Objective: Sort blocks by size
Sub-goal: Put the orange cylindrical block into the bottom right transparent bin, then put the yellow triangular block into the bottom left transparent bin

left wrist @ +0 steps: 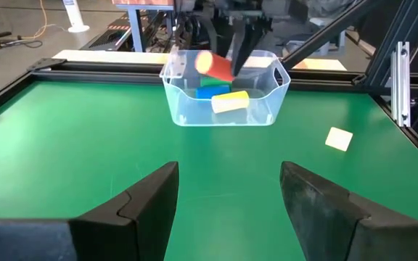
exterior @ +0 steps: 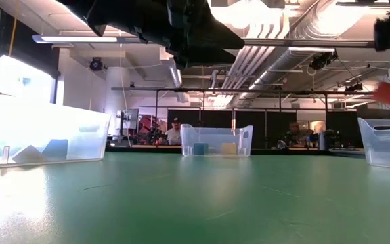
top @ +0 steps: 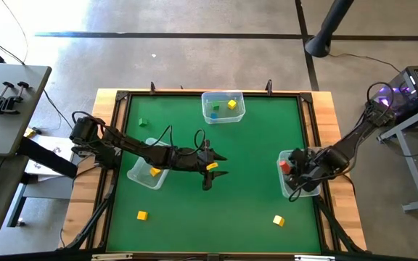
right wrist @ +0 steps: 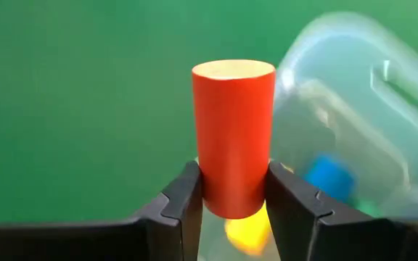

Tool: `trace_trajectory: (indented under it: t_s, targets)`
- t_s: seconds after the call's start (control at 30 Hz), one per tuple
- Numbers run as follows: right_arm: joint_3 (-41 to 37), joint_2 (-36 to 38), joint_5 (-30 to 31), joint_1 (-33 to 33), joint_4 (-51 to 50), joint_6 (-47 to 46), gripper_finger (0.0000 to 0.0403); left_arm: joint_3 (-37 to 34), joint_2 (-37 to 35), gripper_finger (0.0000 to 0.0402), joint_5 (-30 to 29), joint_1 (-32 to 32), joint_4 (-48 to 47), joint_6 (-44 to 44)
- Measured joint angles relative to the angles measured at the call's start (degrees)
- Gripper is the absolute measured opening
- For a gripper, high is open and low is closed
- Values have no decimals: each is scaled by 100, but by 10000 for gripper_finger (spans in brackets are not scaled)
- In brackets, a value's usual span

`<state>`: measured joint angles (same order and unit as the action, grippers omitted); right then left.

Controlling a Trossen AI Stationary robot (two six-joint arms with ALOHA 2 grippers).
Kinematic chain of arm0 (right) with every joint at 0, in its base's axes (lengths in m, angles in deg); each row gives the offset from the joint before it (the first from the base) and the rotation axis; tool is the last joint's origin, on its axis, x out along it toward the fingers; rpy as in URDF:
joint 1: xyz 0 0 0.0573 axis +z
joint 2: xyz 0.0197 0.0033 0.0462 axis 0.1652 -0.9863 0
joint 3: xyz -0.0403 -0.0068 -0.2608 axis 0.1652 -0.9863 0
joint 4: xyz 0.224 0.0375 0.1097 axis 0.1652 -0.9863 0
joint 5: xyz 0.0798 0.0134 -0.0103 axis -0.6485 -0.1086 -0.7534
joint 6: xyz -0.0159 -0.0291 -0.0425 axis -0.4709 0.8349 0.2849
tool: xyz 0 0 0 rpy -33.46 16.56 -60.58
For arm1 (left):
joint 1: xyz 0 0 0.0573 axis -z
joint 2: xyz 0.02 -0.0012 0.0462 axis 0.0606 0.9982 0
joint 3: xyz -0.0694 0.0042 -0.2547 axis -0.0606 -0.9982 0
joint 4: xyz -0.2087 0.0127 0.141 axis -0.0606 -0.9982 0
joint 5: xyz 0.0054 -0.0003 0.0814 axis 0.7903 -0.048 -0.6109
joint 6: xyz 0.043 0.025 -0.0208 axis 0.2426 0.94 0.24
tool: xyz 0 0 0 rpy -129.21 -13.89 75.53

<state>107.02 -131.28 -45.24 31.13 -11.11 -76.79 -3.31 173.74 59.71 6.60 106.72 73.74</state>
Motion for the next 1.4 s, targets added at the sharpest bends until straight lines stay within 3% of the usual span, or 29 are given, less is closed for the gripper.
trace_trajectory:
  t_s: [0.2, 0.3, 0.53, 0.67, 0.87, 0.93, 1.03, 1.17, 1.27, 1.4]
  targets:
    - [-189, -190, -1171, -100, 169, -319, 117, 0, 0, 227, 0, 6, -6, -3]
    - [-226, -378, -1359, -126, 230, -336, 123, 0, 0, 227, 0, 8, -9, -3]
    - [-220, -563, -1852, -126, 265, 140, 180, 0, 0, 227, 0, 8, -41, 2]
    - [4, -506, -1710, -126, 50, 207, 188, 0, 0, 227, 0, 8, -147, -2]
    - [808, -490, -480, 110, -124, 743, 191, 0, 0, 227, 0, 10, -300, -47]
    - [1030, -511, 4, 281, 294, 1375, 191, 0, 0, 227, 1, 11, -331, -82]
    - [1099, -635, 558, 594, 1679, 2990, 191, 0, 0, 227, 0, 12, -329, -92]
    - [820, -1132, 367, 906, 3656, 4983, 192, 0, 0, 227, 1, 19, -333, -92]
    - [681, -1665, -406, 1001, 4320, 4966, 192, 0, 0, 227, 1, 49, -337, -92]
    - [671, -2394, -1228, 962, 4250, 3614, 193, 0, 0, 227, 2, 116, -358, -46]
